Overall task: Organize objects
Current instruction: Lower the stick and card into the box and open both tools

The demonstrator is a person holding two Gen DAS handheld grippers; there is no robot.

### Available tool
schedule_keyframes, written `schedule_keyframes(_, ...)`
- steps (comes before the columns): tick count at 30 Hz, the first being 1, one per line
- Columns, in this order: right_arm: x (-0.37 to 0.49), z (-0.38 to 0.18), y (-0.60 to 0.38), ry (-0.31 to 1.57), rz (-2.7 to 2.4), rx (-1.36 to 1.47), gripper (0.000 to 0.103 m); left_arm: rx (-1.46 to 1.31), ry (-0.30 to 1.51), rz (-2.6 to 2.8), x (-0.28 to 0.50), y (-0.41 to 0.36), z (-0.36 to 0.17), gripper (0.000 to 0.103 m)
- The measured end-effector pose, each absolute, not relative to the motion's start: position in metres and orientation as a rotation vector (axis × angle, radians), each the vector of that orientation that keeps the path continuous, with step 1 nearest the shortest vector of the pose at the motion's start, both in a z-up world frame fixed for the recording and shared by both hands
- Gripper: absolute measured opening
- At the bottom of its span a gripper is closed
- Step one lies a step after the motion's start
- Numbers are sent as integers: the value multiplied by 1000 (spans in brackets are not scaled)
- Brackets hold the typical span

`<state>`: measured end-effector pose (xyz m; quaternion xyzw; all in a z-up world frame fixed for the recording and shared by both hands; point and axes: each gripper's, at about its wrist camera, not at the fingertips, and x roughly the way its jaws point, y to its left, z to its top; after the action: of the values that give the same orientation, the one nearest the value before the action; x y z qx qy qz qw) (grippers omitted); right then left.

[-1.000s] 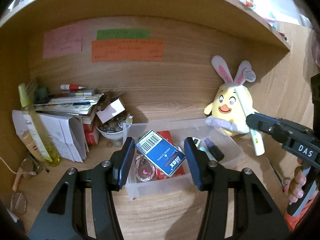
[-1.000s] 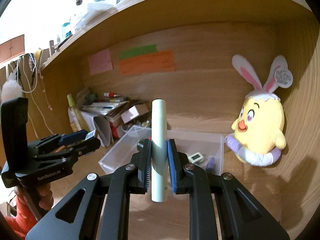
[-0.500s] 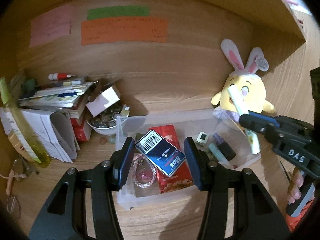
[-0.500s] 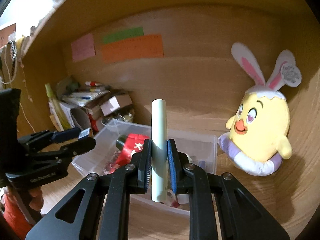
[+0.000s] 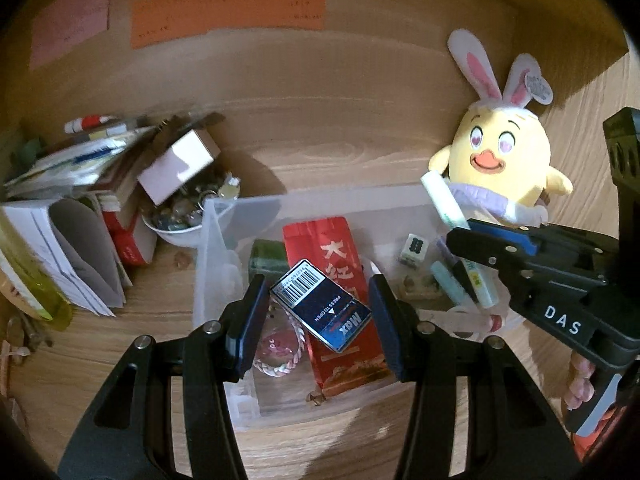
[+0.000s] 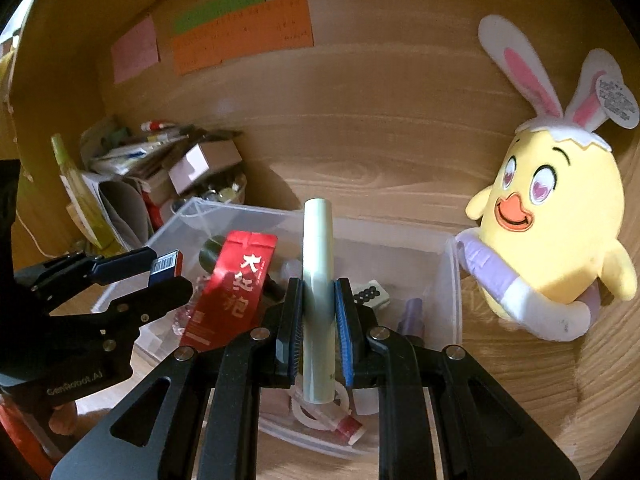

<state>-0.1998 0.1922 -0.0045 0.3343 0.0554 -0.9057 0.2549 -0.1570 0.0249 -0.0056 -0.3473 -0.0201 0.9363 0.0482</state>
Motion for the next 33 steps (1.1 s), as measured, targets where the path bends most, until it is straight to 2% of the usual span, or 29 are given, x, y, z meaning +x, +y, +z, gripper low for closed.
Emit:
schedule_keyframes(15,-200,-17,183,199,-2386,990,14,-1074,-37,2811,-155,28,-10,51)
schedule_keyframes(18,-196,-11,188,181,-2387,978,15,-1064,-38,2814,-152,30,-7,54)
schedule_keyframes(22,-189,-1,194,159,-2400,948,28,-1041,-37,2816,-146,32,1,57)
schedule_keyframes(28,-173,11,201,153,-2412,908,31,-1005,-35,2835,-134,33,11,65)
schedule_keyframes(30,-167,13,202,160,-2418,897,37,-994,-43,2837,-130,33,13,66)
schedule_keyframes(32,-162,16,204,164,-2426,883,51,-983,-49,2841,-126,32,16,68)
schedule_keyframes(33,-158,18,205,163,-2432,871,54,-976,-52,2843,-123,32,17,71)
